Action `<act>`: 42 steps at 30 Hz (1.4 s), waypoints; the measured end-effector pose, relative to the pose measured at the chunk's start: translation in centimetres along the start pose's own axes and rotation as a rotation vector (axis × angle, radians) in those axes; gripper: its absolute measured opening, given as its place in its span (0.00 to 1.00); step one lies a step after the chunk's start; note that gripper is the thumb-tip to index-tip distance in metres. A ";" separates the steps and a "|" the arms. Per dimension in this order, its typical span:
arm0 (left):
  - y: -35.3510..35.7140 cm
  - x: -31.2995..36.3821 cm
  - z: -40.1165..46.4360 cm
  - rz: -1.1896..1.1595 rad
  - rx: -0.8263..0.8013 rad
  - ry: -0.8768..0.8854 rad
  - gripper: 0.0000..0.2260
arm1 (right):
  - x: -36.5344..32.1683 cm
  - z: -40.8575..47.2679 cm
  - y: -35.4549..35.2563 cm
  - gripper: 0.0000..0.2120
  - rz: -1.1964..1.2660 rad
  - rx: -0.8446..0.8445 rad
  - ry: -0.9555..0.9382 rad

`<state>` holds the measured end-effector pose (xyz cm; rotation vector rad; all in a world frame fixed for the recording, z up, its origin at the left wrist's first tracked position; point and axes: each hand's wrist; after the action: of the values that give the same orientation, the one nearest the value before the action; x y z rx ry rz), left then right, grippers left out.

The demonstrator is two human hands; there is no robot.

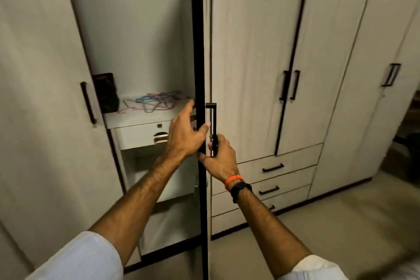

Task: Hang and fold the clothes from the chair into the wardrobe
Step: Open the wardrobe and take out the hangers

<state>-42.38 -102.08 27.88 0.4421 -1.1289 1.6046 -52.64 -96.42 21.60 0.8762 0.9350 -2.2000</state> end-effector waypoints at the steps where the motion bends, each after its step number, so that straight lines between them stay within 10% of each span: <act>1: 1.1 0.6 -0.2 -0.011 -0.009 0.008 0.33 | 0.5 -0.3 -1.0 0.30 -0.016 0.021 0.010; 12: 11.3 6.0 -1.2 -0.043 -0.326 0.025 0.44 | 4.9 0.3 -11.0 0.26 -0.144 0.103 0.166; 18: 13.1 7.2 -0.6 0.056 -0.461 0.061 0.44 | 6.7 0.2 -13.2 0.43 -0.191 0.074 0.250; 26: 10.6 3.5 0.7 0.046 -0.337 -0.127 0.36 | 4.9 -1.1 -9.7 0.31 -0.422 0.572 -0.092; 42: -12.8 -15.3 6.4 0.167 0.145 -0.526 0.24 | -0.3 10.3 16.9 0.26 -0.012 -0.334 -0.129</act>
<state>-27.04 -116.05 25.02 0.9255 -1.4726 1.7758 -43.85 -114.13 20.79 0.5663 1.2005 -2.0029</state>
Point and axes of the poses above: each hand's wrist, its own z-axis towards the middle knuckle, its own y-axis out of the palm, x = y × z, and after that the axes turned 12 degrees about -y, right-handed
